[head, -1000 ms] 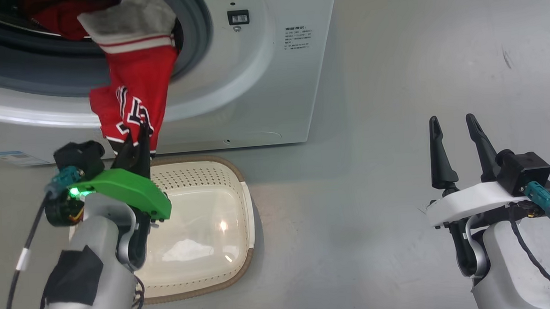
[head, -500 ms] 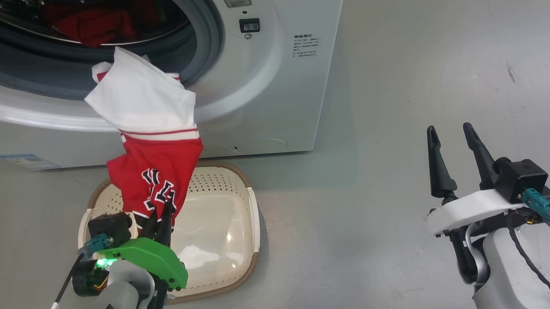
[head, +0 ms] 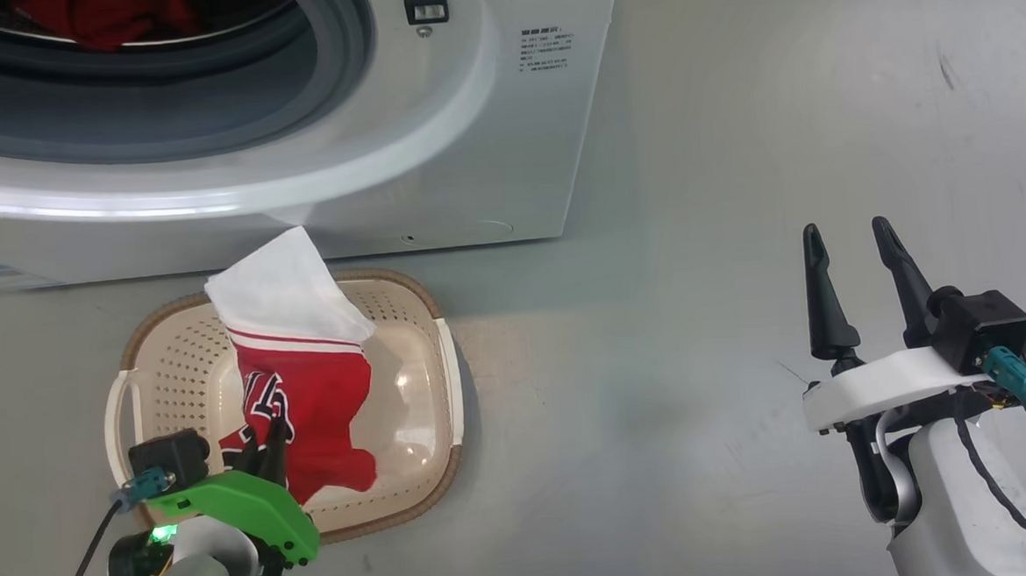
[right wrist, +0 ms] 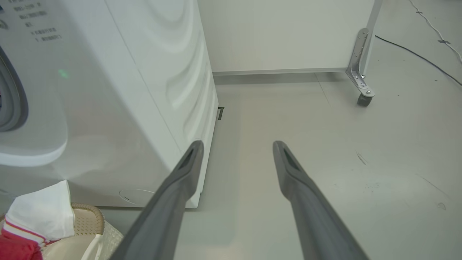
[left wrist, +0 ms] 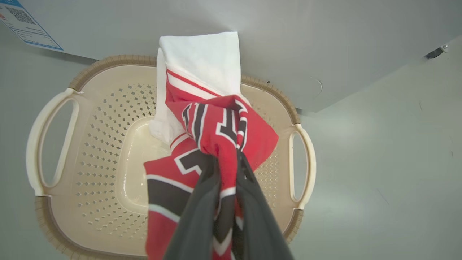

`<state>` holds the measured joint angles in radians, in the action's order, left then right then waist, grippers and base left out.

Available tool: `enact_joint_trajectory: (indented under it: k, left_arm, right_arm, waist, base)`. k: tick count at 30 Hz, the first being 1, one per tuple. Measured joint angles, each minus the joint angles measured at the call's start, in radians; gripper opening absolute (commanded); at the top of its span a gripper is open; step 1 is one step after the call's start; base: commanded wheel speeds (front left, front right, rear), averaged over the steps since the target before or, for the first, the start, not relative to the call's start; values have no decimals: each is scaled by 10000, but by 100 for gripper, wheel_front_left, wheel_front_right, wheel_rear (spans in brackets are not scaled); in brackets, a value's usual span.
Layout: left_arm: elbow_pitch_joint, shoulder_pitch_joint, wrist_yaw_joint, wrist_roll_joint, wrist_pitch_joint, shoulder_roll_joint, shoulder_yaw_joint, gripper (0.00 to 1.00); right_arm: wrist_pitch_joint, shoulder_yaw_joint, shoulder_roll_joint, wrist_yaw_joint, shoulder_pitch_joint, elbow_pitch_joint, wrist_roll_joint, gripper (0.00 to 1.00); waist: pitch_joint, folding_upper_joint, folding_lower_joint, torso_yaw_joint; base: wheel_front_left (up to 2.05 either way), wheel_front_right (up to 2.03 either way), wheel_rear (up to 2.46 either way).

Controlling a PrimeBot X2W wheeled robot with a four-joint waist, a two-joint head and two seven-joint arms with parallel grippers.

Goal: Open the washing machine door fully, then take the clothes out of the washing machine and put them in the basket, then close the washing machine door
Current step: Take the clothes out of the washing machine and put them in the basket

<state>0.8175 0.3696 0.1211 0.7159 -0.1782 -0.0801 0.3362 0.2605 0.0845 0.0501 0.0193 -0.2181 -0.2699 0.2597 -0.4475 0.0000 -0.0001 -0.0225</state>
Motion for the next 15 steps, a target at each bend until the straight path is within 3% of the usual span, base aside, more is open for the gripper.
enact_joint_trajectory:
  k: [15]
  left_arm:
    - [1108, 1598, -15, -330, 10, -341, 107, 0]
  right_arm:
    - [0, -215, 8, -12, -420, 786, -222, 100]
  waist:
    - [-1904, 0, 0, 608]
  base:
    - [0, 0, 0]
